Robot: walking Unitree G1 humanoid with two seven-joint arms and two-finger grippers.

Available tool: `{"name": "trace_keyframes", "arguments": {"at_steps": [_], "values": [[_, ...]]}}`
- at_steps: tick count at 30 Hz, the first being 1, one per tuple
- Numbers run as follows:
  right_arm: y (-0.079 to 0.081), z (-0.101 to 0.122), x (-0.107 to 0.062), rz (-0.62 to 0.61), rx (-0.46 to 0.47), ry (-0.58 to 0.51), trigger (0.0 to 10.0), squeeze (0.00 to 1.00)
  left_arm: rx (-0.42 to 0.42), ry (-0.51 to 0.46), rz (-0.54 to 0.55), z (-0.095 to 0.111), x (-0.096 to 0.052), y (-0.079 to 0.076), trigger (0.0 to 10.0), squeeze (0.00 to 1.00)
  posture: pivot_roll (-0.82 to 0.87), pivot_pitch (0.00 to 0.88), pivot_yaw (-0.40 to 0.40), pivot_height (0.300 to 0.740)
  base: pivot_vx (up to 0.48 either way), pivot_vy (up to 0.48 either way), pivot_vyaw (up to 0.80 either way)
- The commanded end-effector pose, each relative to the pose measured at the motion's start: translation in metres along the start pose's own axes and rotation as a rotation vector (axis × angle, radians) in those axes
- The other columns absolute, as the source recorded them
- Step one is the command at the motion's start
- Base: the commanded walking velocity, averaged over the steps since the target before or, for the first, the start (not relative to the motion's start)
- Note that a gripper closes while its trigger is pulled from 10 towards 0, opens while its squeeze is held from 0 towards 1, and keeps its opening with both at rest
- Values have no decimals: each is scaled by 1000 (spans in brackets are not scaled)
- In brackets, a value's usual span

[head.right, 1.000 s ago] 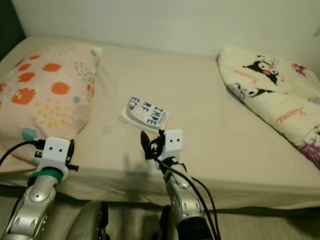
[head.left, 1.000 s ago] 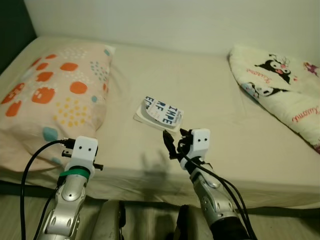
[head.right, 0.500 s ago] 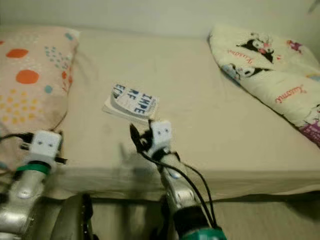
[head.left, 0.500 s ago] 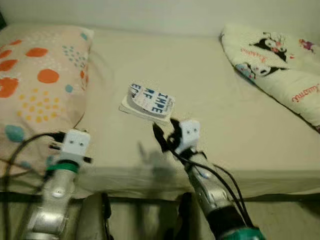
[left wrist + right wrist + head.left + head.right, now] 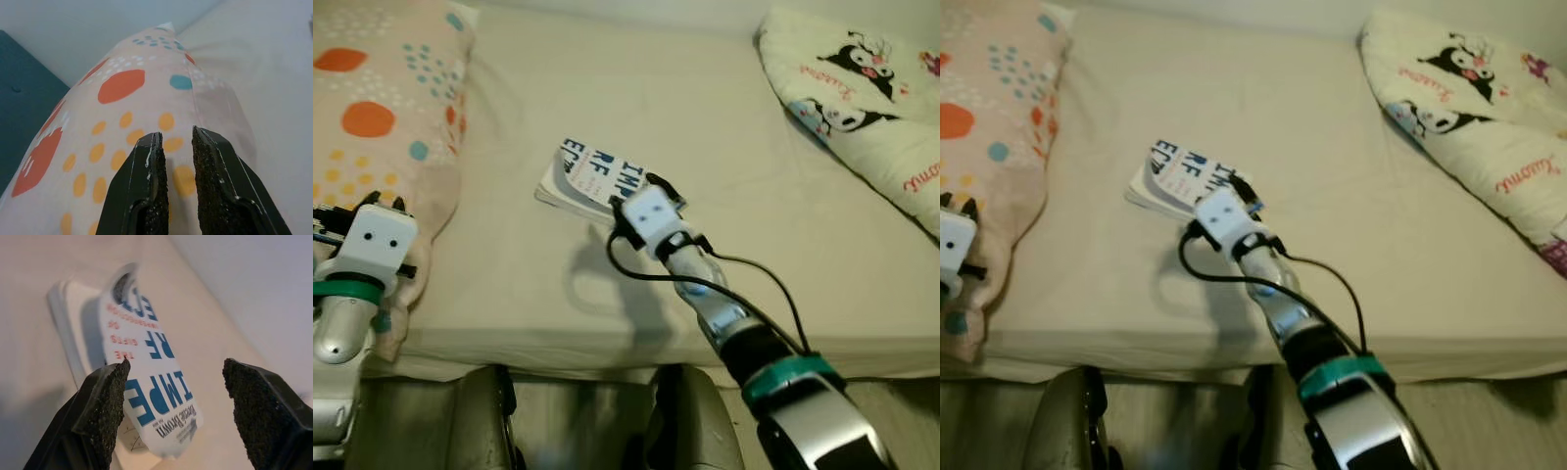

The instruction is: Clean up the room

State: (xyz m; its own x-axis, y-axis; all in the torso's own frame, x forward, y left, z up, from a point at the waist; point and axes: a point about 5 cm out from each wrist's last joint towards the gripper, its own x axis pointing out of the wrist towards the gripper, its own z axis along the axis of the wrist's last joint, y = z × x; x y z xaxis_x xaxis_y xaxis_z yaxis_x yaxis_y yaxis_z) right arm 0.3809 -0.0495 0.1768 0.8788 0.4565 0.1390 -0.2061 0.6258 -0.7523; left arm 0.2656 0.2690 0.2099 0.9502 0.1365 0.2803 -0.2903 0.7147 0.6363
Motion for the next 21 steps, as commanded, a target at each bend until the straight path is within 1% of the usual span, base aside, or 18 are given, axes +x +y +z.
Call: {"name": "trace_keyframes", "arguments": {"at_steps": [1,2,3,4,5,6,7,8,9,10,11,12,15,16,17,18,19,21], "values": [[13,-7,-1,71,-175,35,10000,0,13,18,-19,-1,-8,1,10000,0,282,277,-126,479,0,0,0],[18,-7,1,118,-250,46,10000,0,11,25,-22,0,-13,1,10000,0,290,294,-130,479,0,0,0],[18,-7,1,118,-250,46,10000,0,11,25,-22,0,-13,1,10000,0,290,294,-130,479,0,0,0],[21,-7,2,148,-288,55,10000,0,10,30,-23,0,-16,2,10000,0,290,294,-130,479,0,0,0],[22,-7,3,162,-308,57,10000,0,9,32,-24,2,-19,3,10000,0,299,319,-137,479,0,0,0],[22,-7,3,162,-308,57,10000,0,9,32,-24,2,-19,3,10000,0,299,319,-137,479,0,0,0],[24,-6,3,194,-346,53,10000,914,7,39,-29,2,-23,2,10000,0,302,325,-138,479,0,0,0],[25,-5,4,208,-374,48,10000,914,4,53,-34,2,-29,-1,10000,0,311,343,-142,479,0,0,0],[26,-5,4,216,-396,51,10000,1000,1,66,-39,1,-34,-3,10000,0,315,357,-145,479,0,0,0],[26,-5,4,216,-396,51,10000,1000,1,66,-39,1,-34,-3,10000,0,315,357,-145,479,0,0,0],[25,-6,5,204,-425,57,10000,1000,-2,77,-43,1,-39,-4,10000,0,320,371,-146,479,0,0,0],[23,-7,6,175,-480,69,10000,1000,-8,90,-41,2,-44,-5,10000,0,322,386,-147,479,0,0,0],[23,-7,6,168,-503,72,10000,1000,-11,93,-40,2,-44,-5,10000,0,322,386,-147,479,0,0,0],[22,-7,7,152,-532,70,10000,1000,-13,97,-40,3,-46,-5,10000,0,323,402,-149,479,0,0,0],[22,-7,7,152,-532,70,10000,1000,-13,97,-40,3,-46,-5,10000,0,323,402,-149,479,0,0,0],[21,-7,8,127,-565,71,10000,1000,-14,102,-39,4,-47,-5,10000,0,326,413,-150,479,0,0,0],[19,-6,9,100,-589,71,10000,0,-16,108,-39,5,-49,-4,10000,0,328,418,-151,479,0,0,0],[16,-5,10,58,-606,72,10000,0,-18,118,-37,6,-52,-4,10000,0,333,432,-151,479,0,0,0]]}}
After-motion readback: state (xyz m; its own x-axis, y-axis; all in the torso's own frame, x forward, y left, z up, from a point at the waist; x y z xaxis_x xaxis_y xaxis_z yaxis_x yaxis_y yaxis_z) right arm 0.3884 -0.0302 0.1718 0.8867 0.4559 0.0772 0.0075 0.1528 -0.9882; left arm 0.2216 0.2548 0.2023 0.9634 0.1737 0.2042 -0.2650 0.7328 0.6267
